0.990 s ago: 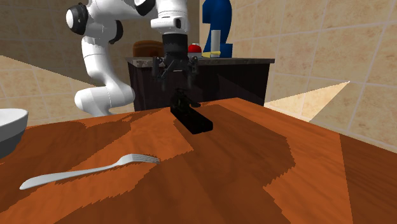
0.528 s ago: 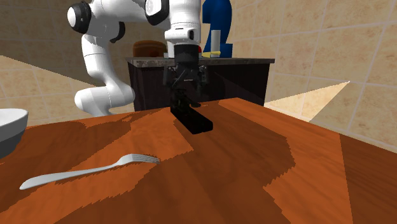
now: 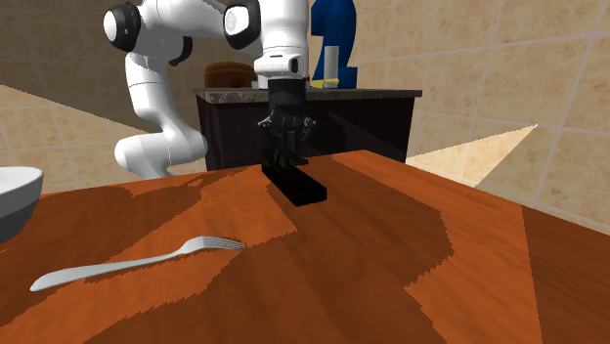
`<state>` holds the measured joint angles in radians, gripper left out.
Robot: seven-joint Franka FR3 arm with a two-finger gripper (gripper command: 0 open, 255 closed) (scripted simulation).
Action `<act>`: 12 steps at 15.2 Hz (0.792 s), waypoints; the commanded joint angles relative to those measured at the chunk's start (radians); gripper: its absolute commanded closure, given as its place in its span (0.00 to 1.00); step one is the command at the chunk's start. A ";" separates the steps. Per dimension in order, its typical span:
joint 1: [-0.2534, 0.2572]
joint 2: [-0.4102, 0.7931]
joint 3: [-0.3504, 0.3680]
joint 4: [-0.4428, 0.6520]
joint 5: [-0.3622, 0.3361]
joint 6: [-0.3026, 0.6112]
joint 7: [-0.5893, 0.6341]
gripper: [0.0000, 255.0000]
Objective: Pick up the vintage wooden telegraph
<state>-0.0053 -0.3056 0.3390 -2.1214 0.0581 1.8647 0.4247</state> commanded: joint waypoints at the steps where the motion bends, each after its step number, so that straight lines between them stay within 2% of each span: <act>1: 0.000 0.000 0.000 -0.001 0.000 0.000 0.000 1.00; 6: 0.000 0.001 0.000 0.000 0.000 -0.001 0.000 1.00; 12: -0.002 0.000 -0.005 0.080 -0.002 -0.081 -0.002 1.00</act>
<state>-0.0070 -0.3051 0.3360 -2.0552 0.0564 1.7972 0.4244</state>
